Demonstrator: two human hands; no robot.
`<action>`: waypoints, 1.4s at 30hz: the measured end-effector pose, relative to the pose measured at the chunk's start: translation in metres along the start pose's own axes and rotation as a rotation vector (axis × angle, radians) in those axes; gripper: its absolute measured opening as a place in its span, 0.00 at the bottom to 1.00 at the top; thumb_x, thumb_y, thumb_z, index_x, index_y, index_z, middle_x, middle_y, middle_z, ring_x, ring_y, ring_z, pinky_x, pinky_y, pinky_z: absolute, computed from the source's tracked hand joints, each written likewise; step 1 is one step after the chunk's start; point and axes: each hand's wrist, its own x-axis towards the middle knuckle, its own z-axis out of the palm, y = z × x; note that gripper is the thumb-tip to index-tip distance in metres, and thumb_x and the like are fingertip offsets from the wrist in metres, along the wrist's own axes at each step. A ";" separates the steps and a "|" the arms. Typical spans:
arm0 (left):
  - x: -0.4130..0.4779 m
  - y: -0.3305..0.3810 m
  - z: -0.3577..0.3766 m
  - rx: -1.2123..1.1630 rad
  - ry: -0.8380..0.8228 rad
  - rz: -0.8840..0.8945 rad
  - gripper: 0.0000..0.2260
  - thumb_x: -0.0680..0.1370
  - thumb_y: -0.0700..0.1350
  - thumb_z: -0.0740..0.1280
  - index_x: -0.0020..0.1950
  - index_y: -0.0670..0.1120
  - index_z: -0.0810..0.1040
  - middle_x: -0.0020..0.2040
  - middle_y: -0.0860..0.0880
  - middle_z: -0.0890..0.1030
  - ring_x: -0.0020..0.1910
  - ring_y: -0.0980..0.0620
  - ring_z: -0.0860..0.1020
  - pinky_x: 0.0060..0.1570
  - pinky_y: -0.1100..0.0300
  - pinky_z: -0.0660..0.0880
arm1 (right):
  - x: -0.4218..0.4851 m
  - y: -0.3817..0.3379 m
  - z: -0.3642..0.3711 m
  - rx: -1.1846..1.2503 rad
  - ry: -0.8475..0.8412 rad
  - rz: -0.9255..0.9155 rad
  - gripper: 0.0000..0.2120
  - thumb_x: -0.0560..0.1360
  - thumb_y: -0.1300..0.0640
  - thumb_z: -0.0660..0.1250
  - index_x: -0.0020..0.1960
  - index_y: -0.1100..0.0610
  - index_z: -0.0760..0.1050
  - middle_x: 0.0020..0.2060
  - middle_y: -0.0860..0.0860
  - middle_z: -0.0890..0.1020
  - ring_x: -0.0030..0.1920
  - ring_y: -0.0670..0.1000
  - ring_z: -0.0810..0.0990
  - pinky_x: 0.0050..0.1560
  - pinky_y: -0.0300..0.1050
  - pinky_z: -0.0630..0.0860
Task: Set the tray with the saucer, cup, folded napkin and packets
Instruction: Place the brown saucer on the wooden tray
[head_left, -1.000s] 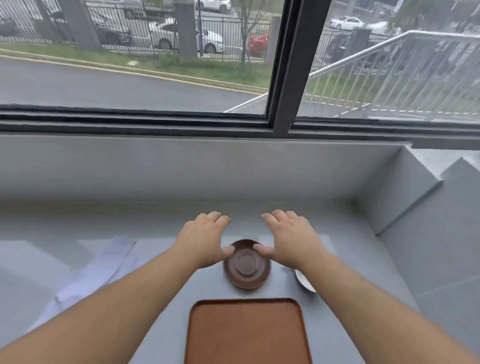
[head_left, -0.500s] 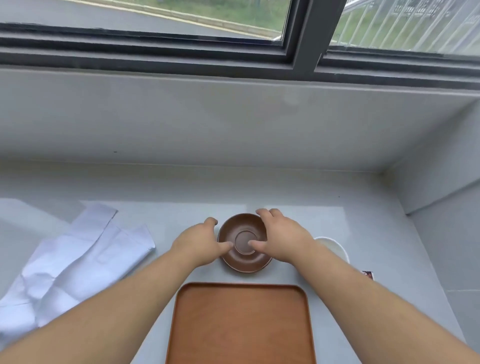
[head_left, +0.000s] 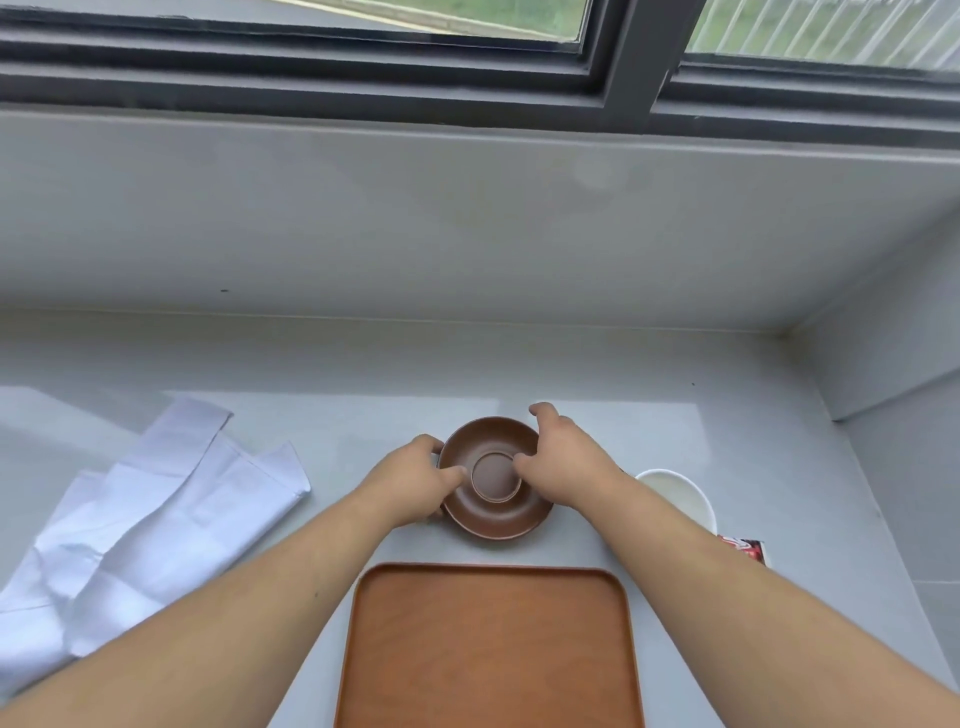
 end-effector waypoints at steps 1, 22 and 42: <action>0.000 -0.001 -0.001 -0.018 -0.006 0.004 0.19 0.73 0.59 0.66 0.62 0.56 0.72 0.33 0.52 0.86 0.34 0.54 0.85 0.49 0.50 0.83 | 0.000 -0.001 0.000 0.008 -0.002 0.004 0.35 0.73 0.49 0.62 0.79 0.47 0.55 0.65 0.53 0.74 0.59 0.58 0.79 0.59 0.60 0.78; -0.064 -0.010 -0.048 -0.237 0.017 0.089 0.04 0.80 0.42 0.68 0.48 0.42 0.81 0.32 0.45 0.86 0.32 0.50 0.86 0.38 0.56 0.84 | -0.070 -0.001 0.001 0.329 0.042 0.098 0.09 0.82 0.55 0.60 0.48 0.58 0.75 0.27 0.51 0.84 0.29 0.58 0.87 0.62 0.58 0.76; -0.120 -0.065 0.010 -0.188 -0.116 0.065 0.05 0.80 0.41 0.68 0.47 0.40 0.79 0.37 0.43 0.87 0.32 0.48 0.86 0.34 0.56 0.82 | -0.150 0.033 0.058 0.310 0.047 0.173 0.09 0.82 0.53 0.64 0.47 0.57 0.75 0.31 0.52 0.81 0.24 0.54 0.84 0.29 0.40 0.74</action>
